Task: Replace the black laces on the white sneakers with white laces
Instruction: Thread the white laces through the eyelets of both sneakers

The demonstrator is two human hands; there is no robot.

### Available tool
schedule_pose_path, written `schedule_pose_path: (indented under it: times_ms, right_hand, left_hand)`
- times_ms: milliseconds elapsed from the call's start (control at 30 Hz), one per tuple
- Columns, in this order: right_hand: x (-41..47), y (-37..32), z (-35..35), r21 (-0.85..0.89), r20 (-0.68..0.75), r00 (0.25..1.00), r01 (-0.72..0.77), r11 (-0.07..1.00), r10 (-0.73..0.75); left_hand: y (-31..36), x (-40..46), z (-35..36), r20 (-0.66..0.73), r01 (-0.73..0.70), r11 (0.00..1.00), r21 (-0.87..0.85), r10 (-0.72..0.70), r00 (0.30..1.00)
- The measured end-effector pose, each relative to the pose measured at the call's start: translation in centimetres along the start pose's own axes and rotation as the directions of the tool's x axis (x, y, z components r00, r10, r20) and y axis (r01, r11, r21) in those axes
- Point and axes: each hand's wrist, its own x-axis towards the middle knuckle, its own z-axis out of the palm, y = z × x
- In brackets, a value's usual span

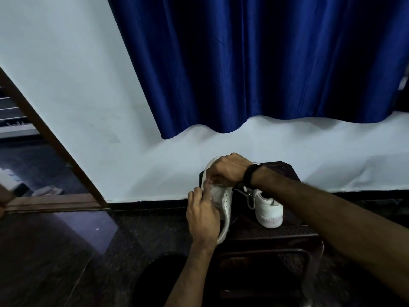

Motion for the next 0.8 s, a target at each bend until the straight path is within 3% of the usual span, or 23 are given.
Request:
schedule_pose_path:
  times_ms: [167, 367, 567, 700, 800]
  right_hand:
    - [-0.1, 0.8, 2.2, 0.287, -0.058, 0.988, -0.119, 0.951, 0.141]
    - [-0.7, 1.5, 4.4, 0.426, -0.081, 0.954, -0.229, 0.875, 0.289]
    - [-1.6, -0.7, 5.2, 0.408, -0.283, 0.804, -0.392, 0.824, 0.523]
    - [-1.9, -2.6, 5.3, 0.159, -0.034, 0.784, -0.608, 0.778, 0.62]
    - [-1.1, -3.2, 5.9, 0.108, 0.015, 0.748, -0.661, 0.742, 0.664]
  left_hand:
    - [-0.1, 0.3, 0.2, 0.068, 0.065, 0.993, -0.096, -0.059, 0.996]
    - [0.5, 0.3, 1.1, 0.163, 0.154, 0.985, -0.078, -0.14, 0.977]
    - [0.4, 1.6, 1.6, 0.253, 0.234, 0.972, -0.008, -0.224, 0.941]
    - [0.3, 2.1, 1.8, 0.296, 0.272, 0.962, -0.028, -0.252, 0.921]
    - [0.2, 2.3, 2.0, 0.33, 0.293, 0.955, -0.038, -0.265, 0.906]
